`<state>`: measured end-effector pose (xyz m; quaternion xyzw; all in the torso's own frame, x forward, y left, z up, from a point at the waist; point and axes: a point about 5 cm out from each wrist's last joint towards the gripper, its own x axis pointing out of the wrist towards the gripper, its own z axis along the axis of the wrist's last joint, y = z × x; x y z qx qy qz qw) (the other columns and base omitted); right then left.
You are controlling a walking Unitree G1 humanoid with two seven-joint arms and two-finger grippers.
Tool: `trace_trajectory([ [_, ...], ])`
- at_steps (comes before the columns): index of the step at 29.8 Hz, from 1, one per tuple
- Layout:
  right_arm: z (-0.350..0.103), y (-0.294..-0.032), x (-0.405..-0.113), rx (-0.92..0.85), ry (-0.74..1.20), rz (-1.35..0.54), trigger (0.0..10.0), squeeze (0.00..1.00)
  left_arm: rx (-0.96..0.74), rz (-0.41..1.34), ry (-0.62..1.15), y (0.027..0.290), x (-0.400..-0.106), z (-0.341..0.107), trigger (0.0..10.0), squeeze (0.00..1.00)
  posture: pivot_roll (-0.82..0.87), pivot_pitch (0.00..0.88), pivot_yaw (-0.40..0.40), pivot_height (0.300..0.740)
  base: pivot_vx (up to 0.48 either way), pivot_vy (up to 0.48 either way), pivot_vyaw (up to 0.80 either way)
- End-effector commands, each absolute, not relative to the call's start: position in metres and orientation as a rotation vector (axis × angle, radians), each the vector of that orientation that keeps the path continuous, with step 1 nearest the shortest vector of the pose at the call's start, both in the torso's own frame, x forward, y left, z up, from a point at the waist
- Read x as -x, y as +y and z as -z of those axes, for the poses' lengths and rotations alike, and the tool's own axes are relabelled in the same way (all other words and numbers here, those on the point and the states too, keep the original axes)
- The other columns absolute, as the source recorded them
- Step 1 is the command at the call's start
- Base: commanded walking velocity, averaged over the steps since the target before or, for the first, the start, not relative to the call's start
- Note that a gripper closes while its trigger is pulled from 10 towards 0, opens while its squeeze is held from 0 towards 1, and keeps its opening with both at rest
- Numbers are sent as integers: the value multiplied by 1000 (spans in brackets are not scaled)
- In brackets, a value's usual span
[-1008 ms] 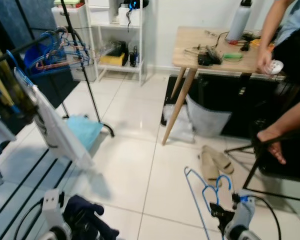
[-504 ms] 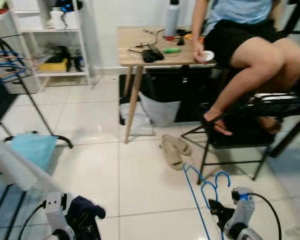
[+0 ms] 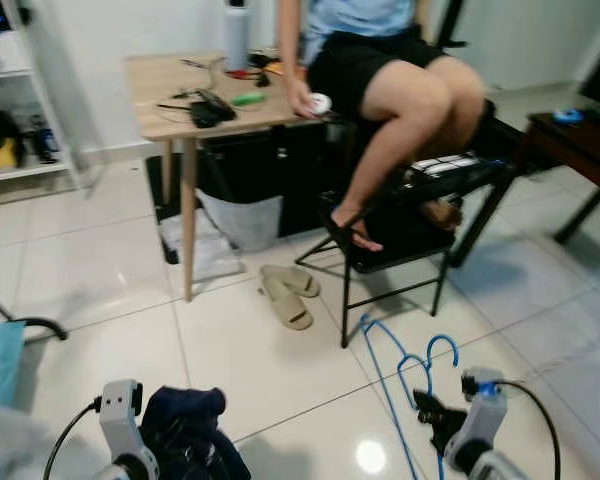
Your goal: Hang hanger
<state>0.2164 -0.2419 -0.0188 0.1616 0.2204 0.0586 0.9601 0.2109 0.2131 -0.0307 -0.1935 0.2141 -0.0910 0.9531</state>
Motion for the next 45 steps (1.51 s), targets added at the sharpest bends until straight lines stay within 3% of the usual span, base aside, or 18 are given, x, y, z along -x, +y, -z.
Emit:
trace_trajectory([
  [1,21,-243,-214,-338,463,-112,10000,0,392,195,432,208,-212,30,10000,0,-90,104,-6,740,0,0,-800],
  [45,24,-244,-214,-317,473,-142,10000,0,333,217,395,206,-195,17,10000,0,-70,98,-1,740,6,0,-764],
])
